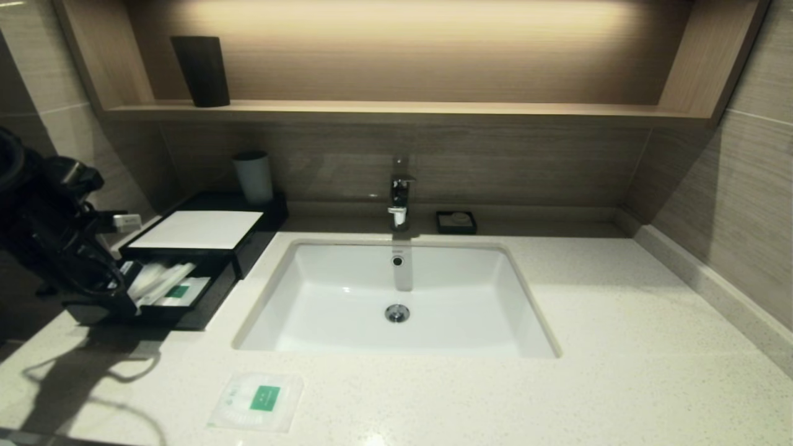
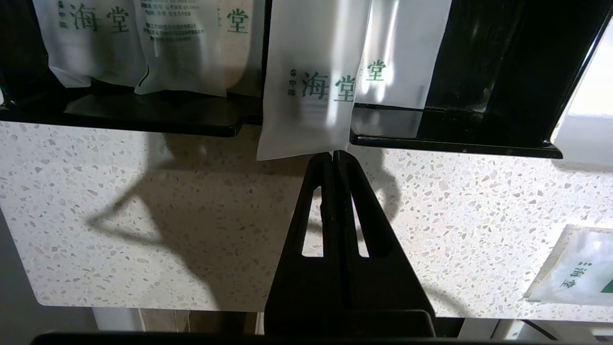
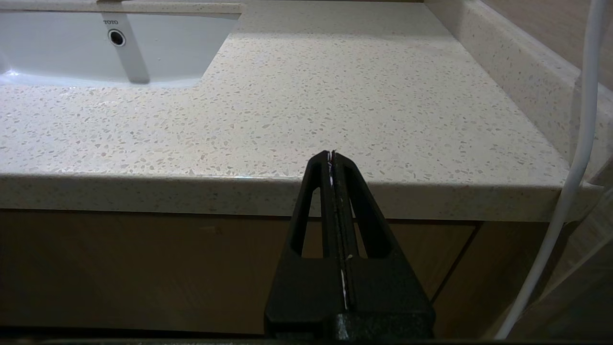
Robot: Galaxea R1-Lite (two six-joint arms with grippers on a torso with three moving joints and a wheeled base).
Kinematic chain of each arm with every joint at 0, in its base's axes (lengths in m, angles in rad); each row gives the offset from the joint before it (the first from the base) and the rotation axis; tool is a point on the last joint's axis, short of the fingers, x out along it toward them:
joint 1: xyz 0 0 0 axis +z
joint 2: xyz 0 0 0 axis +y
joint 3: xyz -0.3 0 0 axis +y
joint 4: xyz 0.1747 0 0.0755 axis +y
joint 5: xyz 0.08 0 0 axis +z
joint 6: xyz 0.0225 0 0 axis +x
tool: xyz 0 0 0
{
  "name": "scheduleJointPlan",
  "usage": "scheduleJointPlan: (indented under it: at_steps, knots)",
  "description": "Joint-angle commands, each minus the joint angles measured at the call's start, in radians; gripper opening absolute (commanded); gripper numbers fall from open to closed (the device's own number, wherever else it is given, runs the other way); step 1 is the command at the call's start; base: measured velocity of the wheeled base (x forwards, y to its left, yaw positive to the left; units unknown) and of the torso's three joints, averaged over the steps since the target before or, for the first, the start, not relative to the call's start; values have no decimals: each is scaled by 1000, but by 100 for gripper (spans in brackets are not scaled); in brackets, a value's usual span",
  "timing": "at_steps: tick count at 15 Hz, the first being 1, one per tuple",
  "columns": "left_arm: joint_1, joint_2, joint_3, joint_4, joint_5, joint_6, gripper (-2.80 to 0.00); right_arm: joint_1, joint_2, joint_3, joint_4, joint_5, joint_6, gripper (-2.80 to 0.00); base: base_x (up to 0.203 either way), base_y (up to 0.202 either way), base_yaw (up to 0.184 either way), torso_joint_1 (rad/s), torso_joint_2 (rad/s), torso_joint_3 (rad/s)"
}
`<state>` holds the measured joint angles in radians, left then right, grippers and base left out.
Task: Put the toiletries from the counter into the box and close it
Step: Place the bathroom toiletry into the drawer, then pick up the bathroom toiletry
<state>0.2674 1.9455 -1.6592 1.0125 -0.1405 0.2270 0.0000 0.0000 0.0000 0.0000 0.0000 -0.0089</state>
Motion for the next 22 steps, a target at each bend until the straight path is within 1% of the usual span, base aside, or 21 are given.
scheduleJointPlan:
  at_steps: [1, 5, 9, 11, 15, 17, 19, 21, 22]
  knots:
    - [0, 8, -7, 2, -2, 1, -280, 0, 0, 0, 0, 0, 0, -280, 0, 0, 0, 0, 0, 0]
    - [0, 42, -54, -3, -1, -33, -280, 0, 0, 0, 0, 0, 0, -280, 0, 0, 0, 0, 0, 0]
    - [-16, 52, -68, -5, -1, -44, -280, 0, 0, 0, 0, 0, 0, -280, 0, 0, 0, 0, 0, 0]
    - [-20, 29, -68, -4, -9, -47, -280, 0, 0, 0, 0, 0, 0, -280, 0, 0, 0, 0, 0, 0]
    - [-20, -109, -63, 19, -87, -43, -280, 0, -1, 0, 0, 0, 0, -280, 0, 0, 0, 0, 0, 0]
    - [-25, -186, -45, 58, -121, -36, -280, 0, 0, 0, 0, 0, 0, -280, 0, 0, 0, 0, 0, 0]
    - [-55, -254, -18, 115, -177, -28, -280, 0, 0, 0, 0, 0, 0, -280, 0, 0, 0, 0, 0, 0]
    - [-123, -308, 6, 194, -217, -19, -280, 0, 0, 0, 0, 0, 0, -280, 0, 0, 0, 0, 0, 0]
    - [-161, -333, 20, 224, -223, -20, -280, 0, 0, 0, 0, 0, 0, -280, 0, 0, 0, 0, 0, 0]
